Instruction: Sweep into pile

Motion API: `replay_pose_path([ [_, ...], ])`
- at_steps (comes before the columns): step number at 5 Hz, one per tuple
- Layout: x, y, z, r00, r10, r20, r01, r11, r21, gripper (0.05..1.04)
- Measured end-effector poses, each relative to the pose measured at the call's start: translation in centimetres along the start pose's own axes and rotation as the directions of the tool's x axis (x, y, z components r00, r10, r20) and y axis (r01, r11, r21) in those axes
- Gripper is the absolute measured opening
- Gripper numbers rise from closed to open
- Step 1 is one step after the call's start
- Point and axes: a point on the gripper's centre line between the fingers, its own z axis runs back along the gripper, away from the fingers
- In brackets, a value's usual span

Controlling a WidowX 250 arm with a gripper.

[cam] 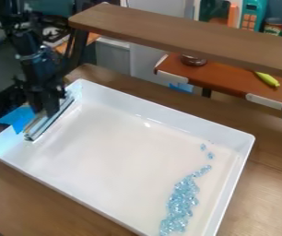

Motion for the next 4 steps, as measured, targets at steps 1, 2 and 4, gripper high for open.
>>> replay_pose_path([
  [1,0.5,1.3,-0.1,0.997,-0.06,0.055,0.058,0.998,0.036,0.392],
  [2,-0.1,1.7,0.1,0.996,-0.086,0.022,0.085,0.996,0.013,0.699],
  [4,-0.6,3.6,4.0,0.998,-0.062,0.027,0.065,0.989,-0.132,1.002],
])
